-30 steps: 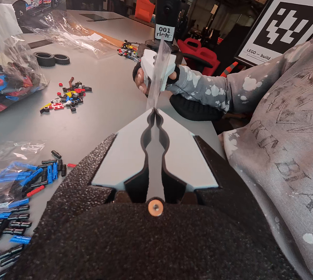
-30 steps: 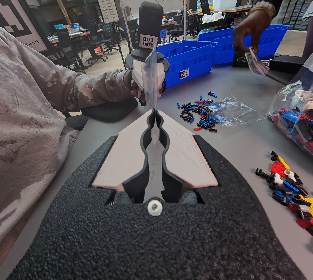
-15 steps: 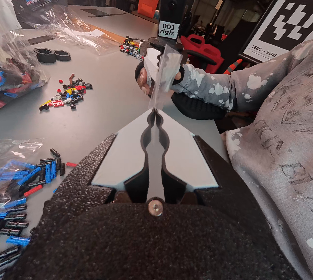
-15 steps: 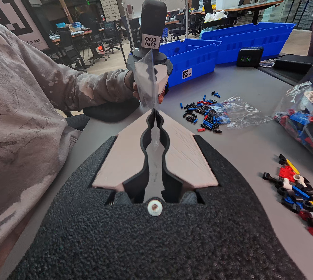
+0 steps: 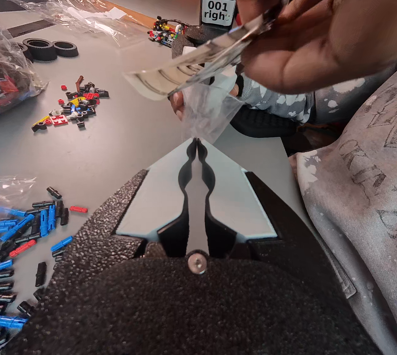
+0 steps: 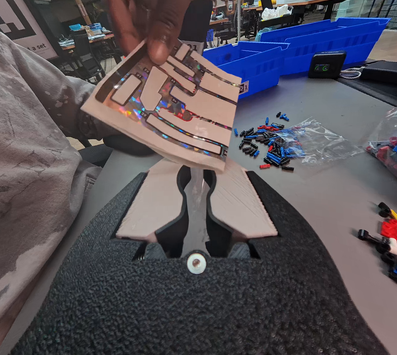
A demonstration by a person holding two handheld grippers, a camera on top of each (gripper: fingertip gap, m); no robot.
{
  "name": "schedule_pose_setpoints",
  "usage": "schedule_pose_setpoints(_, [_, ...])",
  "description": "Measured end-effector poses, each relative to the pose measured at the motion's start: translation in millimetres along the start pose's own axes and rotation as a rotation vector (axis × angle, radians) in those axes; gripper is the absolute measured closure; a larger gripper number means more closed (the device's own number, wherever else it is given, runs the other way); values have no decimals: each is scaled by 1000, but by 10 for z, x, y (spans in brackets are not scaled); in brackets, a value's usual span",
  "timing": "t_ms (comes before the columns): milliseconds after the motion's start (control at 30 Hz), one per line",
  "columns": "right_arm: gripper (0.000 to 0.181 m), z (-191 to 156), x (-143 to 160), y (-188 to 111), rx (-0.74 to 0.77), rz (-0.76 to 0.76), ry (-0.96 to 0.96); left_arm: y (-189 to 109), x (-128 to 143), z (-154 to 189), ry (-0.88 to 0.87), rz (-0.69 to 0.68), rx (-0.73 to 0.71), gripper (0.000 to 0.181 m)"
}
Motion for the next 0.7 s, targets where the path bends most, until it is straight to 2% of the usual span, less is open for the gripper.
schedule_pose_setpoints(200, [175,25,-28,-42,53,17,-20,-21,-13,-44,-51,23,-36,181])
schedule_pose_setpoints(333, [167,25,-53,-98,38,44,-12,-80,-27,-99,-98,61,-61,181])
schedule_pose_setpoints(500, [152,35,47,-68,65,-93,-61,-179,-57,-167,-151,146,-81,181])
schedule_pose_setpoints(667, [163,65,67,-87,81,-99,-54,-236,-66,-203,-161,173,-103,181])
schedule_pose_setpoints(700, [169,68,67,-92,86,-95,-55,-231,-66,-198,-157,171,-102,181])
Point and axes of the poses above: each gripper's, where its closed fingertips meet, y out along the fingers, x out of its underside, z = x × y across the jaws, the point moved 10 cm from there along -y, back along the fingers, and after that the axes turned 4 degrees about -x, right-handed, at the moved point
